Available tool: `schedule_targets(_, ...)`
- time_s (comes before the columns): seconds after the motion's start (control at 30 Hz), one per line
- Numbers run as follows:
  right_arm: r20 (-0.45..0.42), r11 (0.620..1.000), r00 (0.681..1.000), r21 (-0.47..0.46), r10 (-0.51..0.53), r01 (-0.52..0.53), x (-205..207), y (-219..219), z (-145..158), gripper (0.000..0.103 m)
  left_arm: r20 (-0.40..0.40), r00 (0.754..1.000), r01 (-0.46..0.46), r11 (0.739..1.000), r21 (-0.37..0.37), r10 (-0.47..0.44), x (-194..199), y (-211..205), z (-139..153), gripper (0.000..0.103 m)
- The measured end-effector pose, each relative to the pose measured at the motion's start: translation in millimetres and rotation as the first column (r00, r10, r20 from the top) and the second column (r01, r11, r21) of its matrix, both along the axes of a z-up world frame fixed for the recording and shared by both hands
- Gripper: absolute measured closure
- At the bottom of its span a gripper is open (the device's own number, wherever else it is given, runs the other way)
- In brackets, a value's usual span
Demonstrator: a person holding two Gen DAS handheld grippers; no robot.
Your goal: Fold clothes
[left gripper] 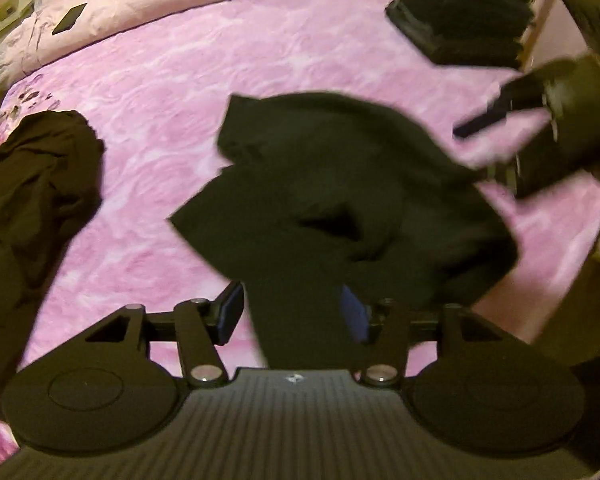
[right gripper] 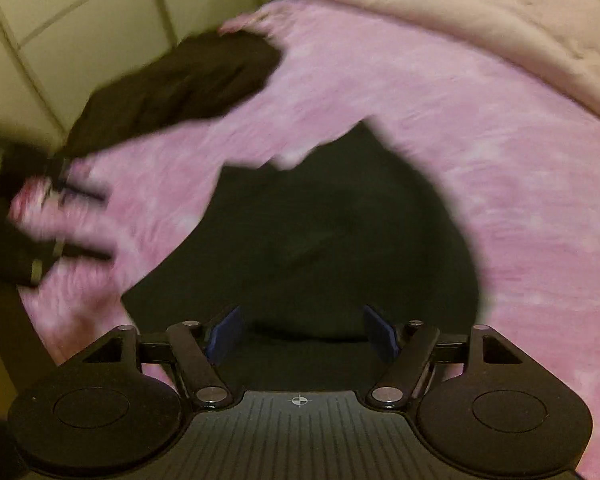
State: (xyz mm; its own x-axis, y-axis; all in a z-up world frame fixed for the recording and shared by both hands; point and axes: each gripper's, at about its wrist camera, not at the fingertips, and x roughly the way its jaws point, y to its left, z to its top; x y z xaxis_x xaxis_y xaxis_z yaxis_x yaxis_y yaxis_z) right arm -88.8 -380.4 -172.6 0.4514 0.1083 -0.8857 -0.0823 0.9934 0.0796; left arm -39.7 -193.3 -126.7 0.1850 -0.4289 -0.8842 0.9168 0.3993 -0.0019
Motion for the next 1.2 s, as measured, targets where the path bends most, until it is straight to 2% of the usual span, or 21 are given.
schedule_targets(0.07, -0.023, 0.998, 0.998, -0.021, -0.066, 0.065, 15, 15, -38, 0.03, 0.032, 0.998, 0.051, 0.998, 0.021, -0.052, 19, 6, -15, 0.052)
schedule_targets(0.17, -0.015, 0.971, 0.971, -0.021, -0.24, 0.24, 34, 16, -74, 0.031, 0.086, 0.986, 0.139, 0.989, 0.053, -0.144, 49, 10, -40, 0.052)
schedule_targets(0.2, -0.032, 0.961, 0.961, -0.051, -0.275, 0.273, 38, 15, -82, 0.057, 0.097, 0.981, 0.162, 0.985, 0.059, -0.167, 59, 9, -48, 0.052)
schedule_targets(0.23, -0.052, 0.951, 0.952, -0.083, -0.302, 0.297, 40, 12, -87, 0.073, 0.111, 0.976, 0.183, 0.981, 0.067, -0.19, 68, 7, -54, 0.052)
schedule_targets(0.27, -0.056, 0.943, 0.944, -0.096, -0.325, 0.319, 37, 8, -85, 0.099, 0.126, 0.969, 0.203, 0.976, 0.075, -0.211, 76, 3, -59, 0.052)
schedule_targets(0.3, -0.056, 0.937, 0.939, -0.1, -0.34, 0.333, 32, 3, -79, 0.102, 0.141, 0.961, 0.227, 0.971, 0.082, -0.236, 84, -2, -63, 0.052)
schedule_targets(0.33, -0.054, 0.932, 0.934, -0.103, -0.354, 0.347, 26, -2, -71, 0.102, 0.157, 0.951, 0.254, 0.963, 0.087, -0.265, 91, -10, -66, 0.052)
schedule_targets(0.43, -0.011, 0.906, 0.912, -0.121, -0.409, 0.405, -5, -26, -28, 0.102, 0.199, 0.913, 0.348, 0.935, 0.072, -0.355, 102, -37, -64, 0.039)
schedule_targets(0.5, 0.022, 0.88, 0.889, -0.133, -0.456, 0.455, -27, -44, 0, 0.102, 0.234, 0.864, 0.446, 0.893, 0.05, -0.445, 105, -60, -60, 0.038)
schedule_targets(0.57, 0.05, 0.831, 0.841, -0.134, -0.538, 0.54, -48, -71, 19, 0.102, 0.275, 0.815, 0.519, 0.854, 0.042, -0.509, 105, -81, -58, 0.038)
schedule_targets(0.63, 0.074, 0.78, 0.791, -0.133, -0.607, 0.611, -69, -96, 37, 0.102, 0.292, 0.78, 0.575, 0.818, 0.018, -0.554, 106, -102, -56, 0.035)
schedule_targets(0.73, 0.066, 0.747, 0.756, -0.122, -0.651, 0.654, -92, -127, 41, 0.102, 0.316, 0.726, 0.641, 0.768, 0.014, -0.611, 101, -132, -59, 0.03)
schedule_targets(0.83, 0.059, 0.729, 0.735, -0.088, -0.676, 0.678, -106, -149, 40, 0.102, 0.335, 0.639, 0.712, 0.697, 0.082, -0.692, 87, -153, -76, 0.031)
schedule_targets(0.9, 0.064, 0.73, 0.734, -0.079, -0.676, 0.679, -109, -156, 38, 0.102, 0.333, 0.584, 0.749, 0.65, 0.131, -0.74, 79, -160, -85, 0.038)
schedule_targets(0.93, 0.066, 0.731, 0.735, -0.074, -0.675, 0.679, -111, -159, 37, 0.102, 0.336, 0.562, 0.758, 0.633, 0.155, -0.756, 76, -161, -88, 0.044)
schedule_targets(0.97, 0.067, 0.733, 0.736, -0.066, -0.674, 0.677, -111, -163, 36, 0.102, 0.34, 0.545, 0.763, 0.622, 0.176, -0.766, 73, -159, -88, 0.046)
schedule_targets(1.0, 0.068, 0.735, 0.737, -0.059, -0.673, 0.676, -111, -166, 35, 0.102, 0.345, 0.531, 0.766, 0.612, 0.194, -0.774, 71, -158, -88, 0.046)
schedule_targets(1.13, 0.076, 0.757, 0.757, -0.032, -0.649, 0.653, -111, -179, 40, 0.102, 0.349, 0.516, 0.76, 0.606, 0.236, -0.783, 69, -146, -82, 0.046)
schedule_targets(1.2, 0.081, 0.774, 0.772, -0.015, -0.63, 0.633, -115, -186, 41, 0.102, 0.339, 0.521, 0.746, 0.611, 0.265, -0.783, 66, -146, -86, 0.059)
